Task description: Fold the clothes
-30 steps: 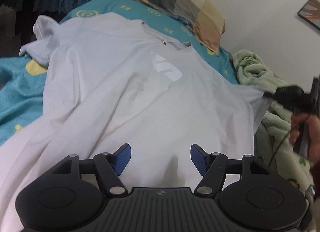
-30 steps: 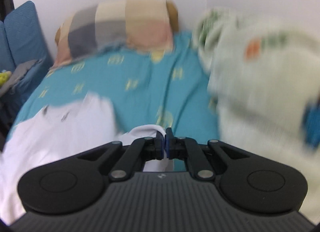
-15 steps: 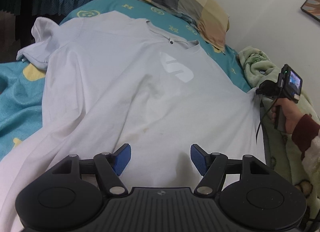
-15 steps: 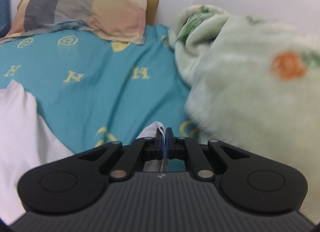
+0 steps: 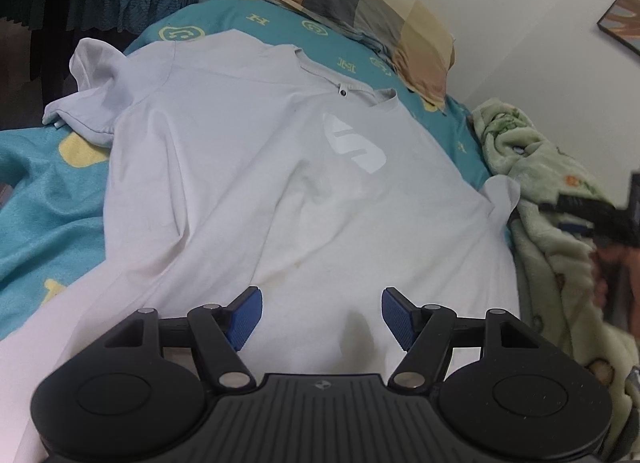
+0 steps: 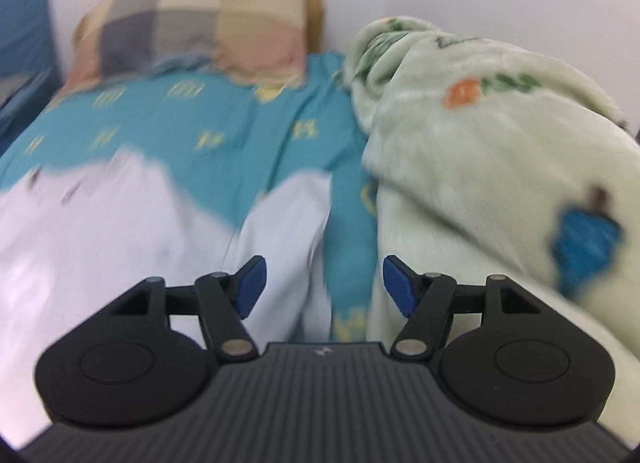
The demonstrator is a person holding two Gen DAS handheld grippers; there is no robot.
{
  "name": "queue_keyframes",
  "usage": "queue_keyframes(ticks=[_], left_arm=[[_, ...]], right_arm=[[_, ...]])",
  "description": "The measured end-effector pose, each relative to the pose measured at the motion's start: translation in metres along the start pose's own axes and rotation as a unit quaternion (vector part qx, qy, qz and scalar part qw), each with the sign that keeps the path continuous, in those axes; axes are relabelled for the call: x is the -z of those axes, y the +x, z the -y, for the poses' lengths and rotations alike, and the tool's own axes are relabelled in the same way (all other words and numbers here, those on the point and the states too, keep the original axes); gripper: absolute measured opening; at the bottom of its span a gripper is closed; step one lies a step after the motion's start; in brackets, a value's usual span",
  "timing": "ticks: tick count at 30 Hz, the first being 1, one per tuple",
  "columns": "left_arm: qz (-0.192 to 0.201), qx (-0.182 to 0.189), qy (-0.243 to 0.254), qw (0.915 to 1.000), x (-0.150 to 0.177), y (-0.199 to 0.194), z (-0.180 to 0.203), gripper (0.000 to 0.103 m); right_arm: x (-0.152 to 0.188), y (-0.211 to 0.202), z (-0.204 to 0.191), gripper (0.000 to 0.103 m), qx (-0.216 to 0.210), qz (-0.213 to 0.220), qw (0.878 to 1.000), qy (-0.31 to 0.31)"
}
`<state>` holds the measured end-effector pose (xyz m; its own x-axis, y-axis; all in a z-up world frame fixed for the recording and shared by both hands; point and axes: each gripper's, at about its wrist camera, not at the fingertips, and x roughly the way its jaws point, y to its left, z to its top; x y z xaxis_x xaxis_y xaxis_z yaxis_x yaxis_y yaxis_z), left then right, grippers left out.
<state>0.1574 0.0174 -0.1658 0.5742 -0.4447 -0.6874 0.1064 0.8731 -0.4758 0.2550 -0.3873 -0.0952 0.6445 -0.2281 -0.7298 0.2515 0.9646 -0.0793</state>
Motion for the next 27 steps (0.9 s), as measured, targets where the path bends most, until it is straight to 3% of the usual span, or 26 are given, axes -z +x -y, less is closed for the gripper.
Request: queue_keyframes(ticks=[3,6,9,12,16,19,21,22,24,25,27], left_arm=[[0.012,0.007,-0.001,0.9999,0.001,-0.015,0.005,0.068],[0.020,0.014,0.003,0.9997,0.004,-0.029,0.014,0.069],[0.020,0.026,-0.004,0.9995,0.008,-0.043,0.021,0.069],[0.019,0.027,0.011,0.9994,0.018,-0.057,0.027,0.069],[0.023,0.020,0.014,0.9994,0.028,-0.075,0.024,0.069],[0.025,0.032,0.007,0.9991,0.032,-0.086,0.021,0.069],[0.030,0.033,0.015,0.9989,0.034,-0.091,0.022,0.070],[0.032,0.031,0.018,0.9988,0.034,-0.092,0.021,0.069],[0.031,0.028,0.018,0.9990,0.035,-0.092,0.019,0.069],[0.029,0.028,0.014,0.9991,0.035,-0.092,0.017,0.069],[0.029,0.032,0.010,0.9990,0.035,-0.093,0.015,0.069]], right_arm=[[0.035,-0.041,-0.009,0.066,-0.066,-0.069,0.994,-0.052],[0.078,-0.063,-0.026,0.066,-0.133,-0.191,0.967,-0.103],[0.116,-0.072,-0.042,0.066,-0.139,-0.278,0.940,-0.139],[0.145,-0.068,-0.062,0.066,-0.131,-0.356,0.903,-0.199],[0.166,-0.061,-0.075,0.066,-0.075,-0.392,0.882,-0.251],[0.178,-0.054,-0.083,0.066,-0.079,-0.421,0.860,-0.276],[0.185,-0.056,-0.093,0.065,-0.082,-0.417,0.851,-0.309],[0.188,-0.059,-0.100,0.060,-0.082,-0.410,0.846,-0.330],[0.193,-0.068,-0.112,0.037,-0.095,-0.406,0.835,-0.359],[0.195,-0.072,-0.118,0.015,-0.102,-0.403,0.830,-0.372],[0.198,-0.079,-0.122,0.011,-0.092,-0.407,0.821,-0.388]])
